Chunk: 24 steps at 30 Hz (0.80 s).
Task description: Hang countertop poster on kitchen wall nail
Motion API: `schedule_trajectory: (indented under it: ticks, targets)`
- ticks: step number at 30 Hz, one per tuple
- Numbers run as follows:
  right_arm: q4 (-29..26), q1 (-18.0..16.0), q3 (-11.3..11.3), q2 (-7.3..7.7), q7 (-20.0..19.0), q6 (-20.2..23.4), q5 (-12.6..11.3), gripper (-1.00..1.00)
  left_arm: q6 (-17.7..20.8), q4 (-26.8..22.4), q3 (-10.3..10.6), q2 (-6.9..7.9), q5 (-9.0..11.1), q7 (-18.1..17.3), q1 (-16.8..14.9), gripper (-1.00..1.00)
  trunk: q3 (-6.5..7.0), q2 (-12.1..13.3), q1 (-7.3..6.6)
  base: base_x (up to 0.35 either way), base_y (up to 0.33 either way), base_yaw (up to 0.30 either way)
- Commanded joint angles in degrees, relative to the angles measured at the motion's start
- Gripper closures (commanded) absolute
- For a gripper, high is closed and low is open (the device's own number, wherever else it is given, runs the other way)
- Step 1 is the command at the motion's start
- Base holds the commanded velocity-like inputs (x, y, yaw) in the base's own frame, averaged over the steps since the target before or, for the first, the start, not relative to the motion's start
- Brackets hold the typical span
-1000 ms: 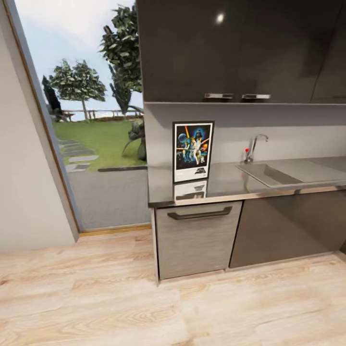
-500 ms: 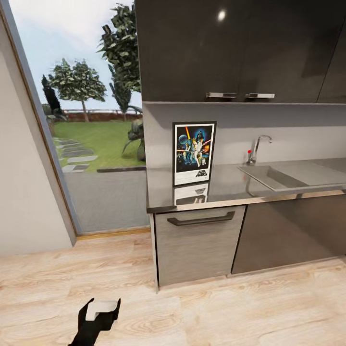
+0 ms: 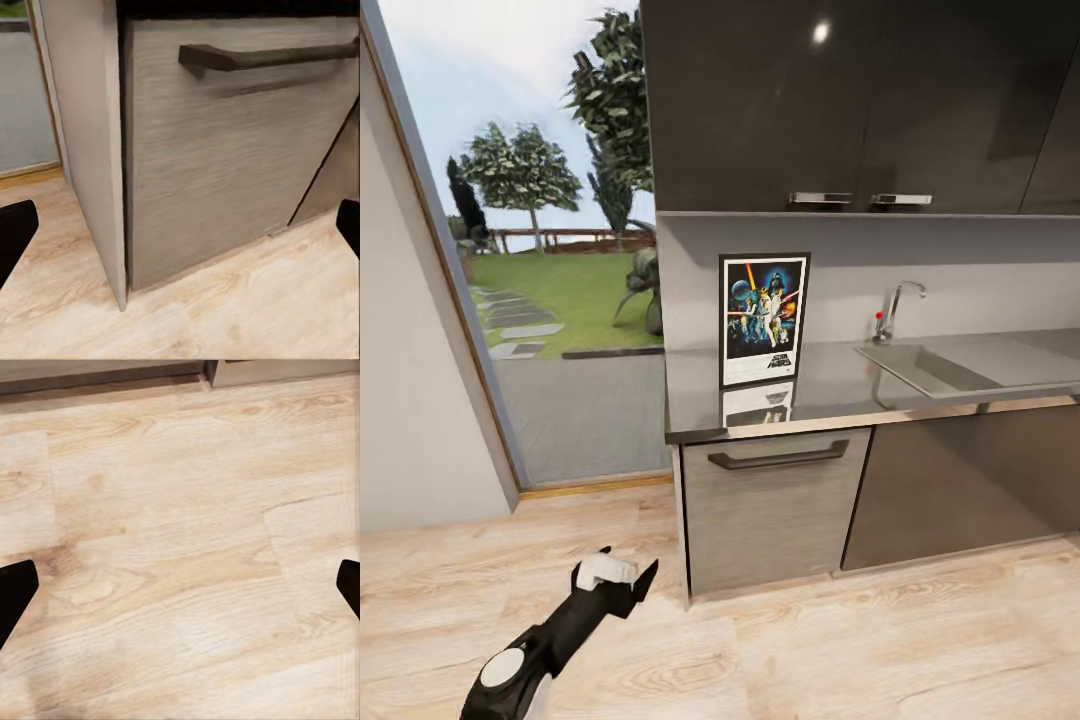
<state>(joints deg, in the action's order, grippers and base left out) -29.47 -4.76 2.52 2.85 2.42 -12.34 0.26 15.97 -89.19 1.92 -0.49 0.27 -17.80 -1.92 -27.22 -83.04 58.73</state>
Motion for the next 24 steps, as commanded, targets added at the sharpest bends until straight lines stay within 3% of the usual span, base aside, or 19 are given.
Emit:
schedule_trajectory:
  ticks: [1,4,5,7,10,11,13,14,15,18,24]
  targets:
    - [0.1,0.0,0.0,-0.01,0.2,-0.1,0.1,-1.00,1.7,-0.1,-0.1,-0.05,0.0,-1.7,-1.5,-1.00,-0.07,0.0,0.00,0.000,0.000,0.000]
    - [0.1,-0.1,-0.2,-0.02,0.3,-0.1,0.1,-1.00,6.9,-0.2,-0.1,-0.12,-0.1,-5.5,-5.9,-1.00,-0.07,0.0,0.00,0.000,0.000,0.000]
    - [0.2,-0.1,-0.3,-0.03,0.3,-0.1,0.2,-1.00,12.2,-0.2,-0.1,-0.17,-0.1,-8.7,-11.0,-1.00,-0.07,0.0,0.00,0.000,0.000,0.000]
    - [0.2,-0.1,-0.4,-0.02,0.2,-0.1,0.3,-1.00,18.4,0.1,-0.4,-0.16,0.9,-13.8,-20.4,-1.00,-0.07,0.0,0.00,0.000,0.000,0.000]
    - [0.2,-0.1,-0.5,0.01,0.2,-0.1,0.4,-1.00,23.2,1.3,-2.4,-0.14,3.0,-17.6,-27.0,-1.00,-0.07,0.0,0.00,0.000,0.000,0.000]
    - [0.0,-0.1,-0.6,0.54,0.0,-0.1,0.4,-1.00,28.3,3.4,-4.7,-0.03,5.6,-26.9,-34.9,-1.00,-0.07,0.0,0.00,0.000,0.000,0.000]
    - [-0.2,-0.1,-0.7,1.09,-0.1,-0.1,0.4,-1.00,29.0,4.8,-5.2,0.02,6.1,-33.1,-36.9,-1.00,-0.07,0.0,0.00,0.000,0.000,0.000]
    - [-0.4,-0.1,-0.5,2.88,-3.7,-1.0,0.2,-1.00,25.4,11.0,-6.0,1.43,6.5,-39.0,-38.5,-1.00,-0.07,0.0,0.00,0.000,0.000,0.000]
    - [-0.4,-0.1,-0.4,3.94,-7.3,-1.8,0.0,-1.00,22.2,13.6,-6.2,2.57,6.6,-39.9,-38.7,-1.00,-0.07,0.0,0.00,0.000,0.000,0.000]
    - [-0.4,-0.1,-0.1,5.48,-14.6,-3.1,-0.2,-1.00,17.6,20.0,-6.2,4.98,6.7,-43.4,-38.9,-1.00,-0.07,0.0,0.00,0.000,0.000,0.000]
    - [-0.4,-0.1,-0.1,5.86,-16.8,-3.6,-0.2,-1.00,16.1,22.6,-6.1,6.04,6.6,-48.7,-39.0,-1.00,-0.07,0.0,0.00,0.000,0.000,0.000]
